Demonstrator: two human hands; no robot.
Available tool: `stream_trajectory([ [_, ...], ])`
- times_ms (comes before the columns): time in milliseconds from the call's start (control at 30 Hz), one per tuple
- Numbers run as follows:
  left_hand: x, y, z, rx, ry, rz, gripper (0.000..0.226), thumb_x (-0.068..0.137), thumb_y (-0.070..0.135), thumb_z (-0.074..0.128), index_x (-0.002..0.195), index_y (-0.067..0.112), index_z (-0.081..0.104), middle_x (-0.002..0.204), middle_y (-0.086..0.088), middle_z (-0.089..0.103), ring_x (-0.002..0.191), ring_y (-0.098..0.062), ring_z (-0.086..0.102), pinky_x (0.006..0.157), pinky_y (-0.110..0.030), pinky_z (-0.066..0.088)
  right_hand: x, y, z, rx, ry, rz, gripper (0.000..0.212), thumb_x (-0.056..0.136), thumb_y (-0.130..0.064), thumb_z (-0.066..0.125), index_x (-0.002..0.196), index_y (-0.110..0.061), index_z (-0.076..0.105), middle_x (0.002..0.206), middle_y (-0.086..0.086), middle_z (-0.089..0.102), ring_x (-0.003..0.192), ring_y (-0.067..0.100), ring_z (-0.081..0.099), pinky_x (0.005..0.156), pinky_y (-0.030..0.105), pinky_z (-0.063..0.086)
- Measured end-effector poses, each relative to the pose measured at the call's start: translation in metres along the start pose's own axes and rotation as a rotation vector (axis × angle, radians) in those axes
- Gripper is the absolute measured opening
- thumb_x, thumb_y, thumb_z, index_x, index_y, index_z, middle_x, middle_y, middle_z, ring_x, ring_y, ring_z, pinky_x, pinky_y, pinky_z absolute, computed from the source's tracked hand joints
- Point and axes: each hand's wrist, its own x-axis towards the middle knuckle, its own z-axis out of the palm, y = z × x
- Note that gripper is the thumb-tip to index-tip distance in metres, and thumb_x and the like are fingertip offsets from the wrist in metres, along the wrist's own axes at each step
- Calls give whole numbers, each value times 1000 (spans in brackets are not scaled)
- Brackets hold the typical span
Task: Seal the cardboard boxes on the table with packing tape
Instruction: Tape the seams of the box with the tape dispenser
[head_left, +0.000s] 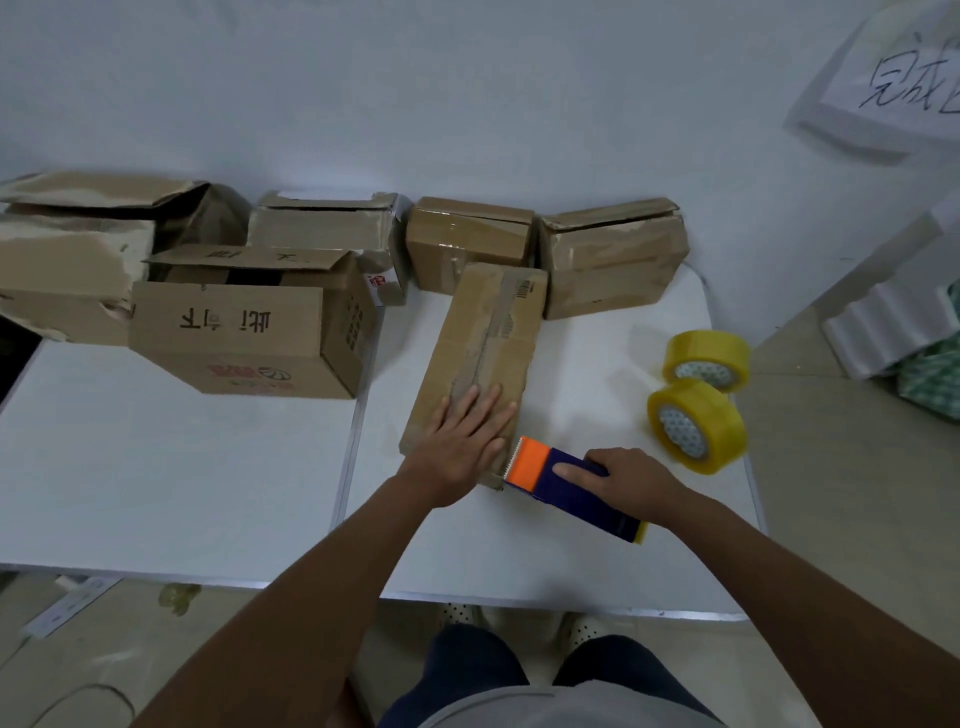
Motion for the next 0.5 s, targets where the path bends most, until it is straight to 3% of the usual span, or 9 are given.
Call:
stream_trajectory([
  [200,3,-1,1,12,-35,8,77,87,63,-26,157,36,-7,164,10,-19,150,-12,-21,121,-44,-10,-8,-1,-9,-16,-2,-34,51,86,-74,41,70,-27,52,68,-4,57,65,11,56,58,24,37],
  [500,4,1,-1,35,-44,-21,76,86,64,-26,156,39,-11,162,13,-24,149,-9,-23,119,-45,-12,-29,41,-27,-63,-15,24,58,81,-77,43,76,-21,59,71,1,59,68,16,58,58,24,38],
])
